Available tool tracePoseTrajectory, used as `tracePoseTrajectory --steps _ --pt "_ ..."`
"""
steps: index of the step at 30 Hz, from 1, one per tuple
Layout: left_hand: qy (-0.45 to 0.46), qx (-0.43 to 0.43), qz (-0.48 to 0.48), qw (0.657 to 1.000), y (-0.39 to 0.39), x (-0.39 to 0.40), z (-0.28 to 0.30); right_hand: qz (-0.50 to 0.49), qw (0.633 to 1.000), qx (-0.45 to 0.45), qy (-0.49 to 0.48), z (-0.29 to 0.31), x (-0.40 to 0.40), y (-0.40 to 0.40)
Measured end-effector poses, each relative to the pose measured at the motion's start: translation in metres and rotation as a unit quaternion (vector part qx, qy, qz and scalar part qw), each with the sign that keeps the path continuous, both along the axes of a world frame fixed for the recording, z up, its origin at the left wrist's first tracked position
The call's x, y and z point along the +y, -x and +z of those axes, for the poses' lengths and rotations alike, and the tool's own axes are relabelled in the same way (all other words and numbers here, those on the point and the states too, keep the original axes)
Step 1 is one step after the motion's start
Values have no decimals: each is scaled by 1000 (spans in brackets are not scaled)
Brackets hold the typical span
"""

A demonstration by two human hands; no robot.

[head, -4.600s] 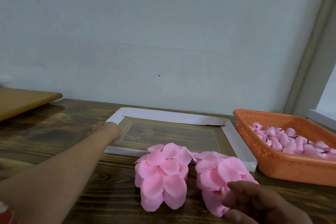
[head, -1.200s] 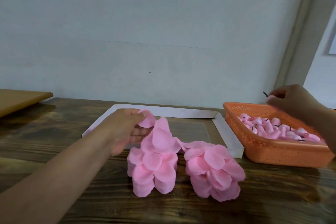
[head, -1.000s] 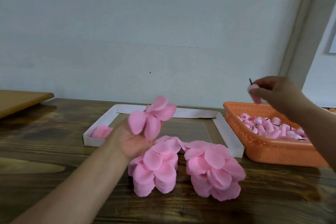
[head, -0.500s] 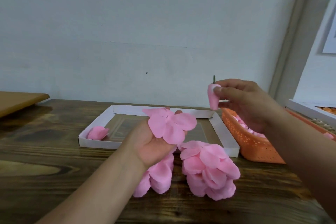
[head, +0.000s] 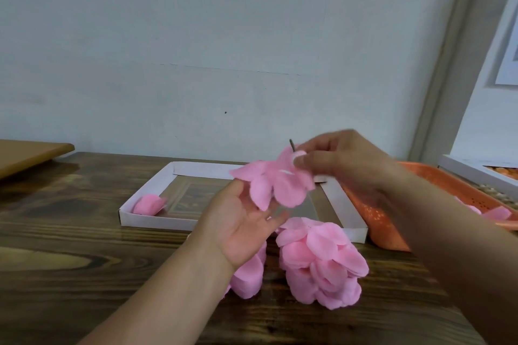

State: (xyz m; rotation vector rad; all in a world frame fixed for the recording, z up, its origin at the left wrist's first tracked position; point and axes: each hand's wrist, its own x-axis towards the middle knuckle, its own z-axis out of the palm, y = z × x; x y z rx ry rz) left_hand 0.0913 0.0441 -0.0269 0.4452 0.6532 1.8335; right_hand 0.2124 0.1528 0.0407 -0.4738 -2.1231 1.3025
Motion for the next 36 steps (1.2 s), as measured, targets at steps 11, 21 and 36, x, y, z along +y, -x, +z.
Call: tracePoseTrajectory --steps 11,21,36 --pt "33 -35 -13 999 -6 1 1 94 744 -230 -620 1 -35 -3" --pt "6 -68 -33 997 -14 2 -5 118 618 -235 -741 -28 -38 -8" --pt "10 -151 -37 988 -26 4 -7 120 384 -187 -896 2 -28 -17"
